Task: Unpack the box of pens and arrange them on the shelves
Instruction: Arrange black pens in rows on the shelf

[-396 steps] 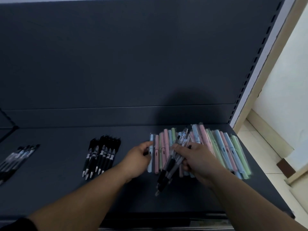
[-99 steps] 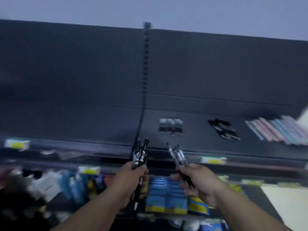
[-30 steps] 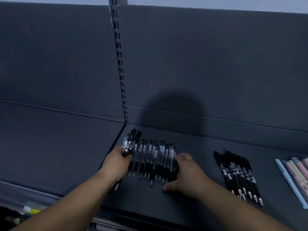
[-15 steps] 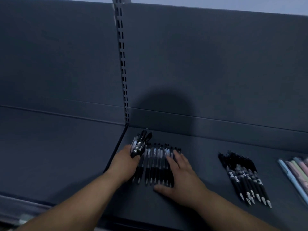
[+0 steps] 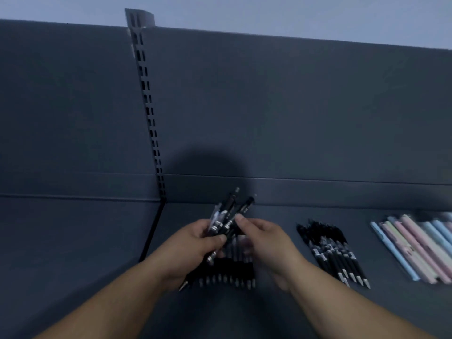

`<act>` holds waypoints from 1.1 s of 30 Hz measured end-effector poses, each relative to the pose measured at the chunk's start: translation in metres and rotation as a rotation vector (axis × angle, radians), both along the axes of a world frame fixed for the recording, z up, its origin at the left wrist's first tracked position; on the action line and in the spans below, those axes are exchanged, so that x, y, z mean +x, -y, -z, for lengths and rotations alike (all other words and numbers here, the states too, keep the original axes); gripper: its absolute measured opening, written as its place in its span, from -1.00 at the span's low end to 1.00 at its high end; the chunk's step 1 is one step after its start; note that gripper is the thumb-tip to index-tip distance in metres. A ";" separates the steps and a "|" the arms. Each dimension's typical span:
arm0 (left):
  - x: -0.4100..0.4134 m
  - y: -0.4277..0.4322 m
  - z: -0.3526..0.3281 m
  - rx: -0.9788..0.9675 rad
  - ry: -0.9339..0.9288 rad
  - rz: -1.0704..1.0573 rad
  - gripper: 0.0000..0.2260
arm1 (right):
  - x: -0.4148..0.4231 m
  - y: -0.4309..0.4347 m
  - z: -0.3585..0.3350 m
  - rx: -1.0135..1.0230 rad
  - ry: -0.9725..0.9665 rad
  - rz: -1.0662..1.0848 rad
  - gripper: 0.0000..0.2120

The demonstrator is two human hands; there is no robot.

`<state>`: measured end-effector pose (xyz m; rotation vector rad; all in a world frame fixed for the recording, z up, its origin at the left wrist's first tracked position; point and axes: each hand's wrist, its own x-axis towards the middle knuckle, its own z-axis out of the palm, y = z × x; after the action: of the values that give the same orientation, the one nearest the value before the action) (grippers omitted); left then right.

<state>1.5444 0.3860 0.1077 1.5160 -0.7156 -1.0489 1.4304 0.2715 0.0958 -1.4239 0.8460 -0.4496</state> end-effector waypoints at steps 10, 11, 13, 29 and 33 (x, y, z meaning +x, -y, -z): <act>-0.065 0.055 0.006 0.053 -0.016 0.134 -0.91 | -0.083 0.043 -0.007 0.251 0.129 0.190 -0.82; -0.074 0.062 0.005 0.056 0.006 0.144 -0.91 | -0.091 0.048 -0.006 0.250 0.130 0.199 -0.81; -0.093 0.076 0.004 0.071 0.037 0.156 -0.91 | -0.107 0.059 -0.003 0.246 0.131 0.217 -0.80; -0.195 0.149 0.015 0.110 0.013 -0.143 -0.88 | -0.202 0.194 0.003 0.125 0.099 0.299 -0.87; -0.201 0.146 0.023 0.070 0.013 -0.396 -0.91 | -0.206 0.201 0.016 -0.145 -0.238 0.046 -0.82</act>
<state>1.3434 0.2403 0.0844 1.6424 -0.3673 -0.7705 1.2240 0.0702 0.0793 -1.6157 1.0566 -0.3870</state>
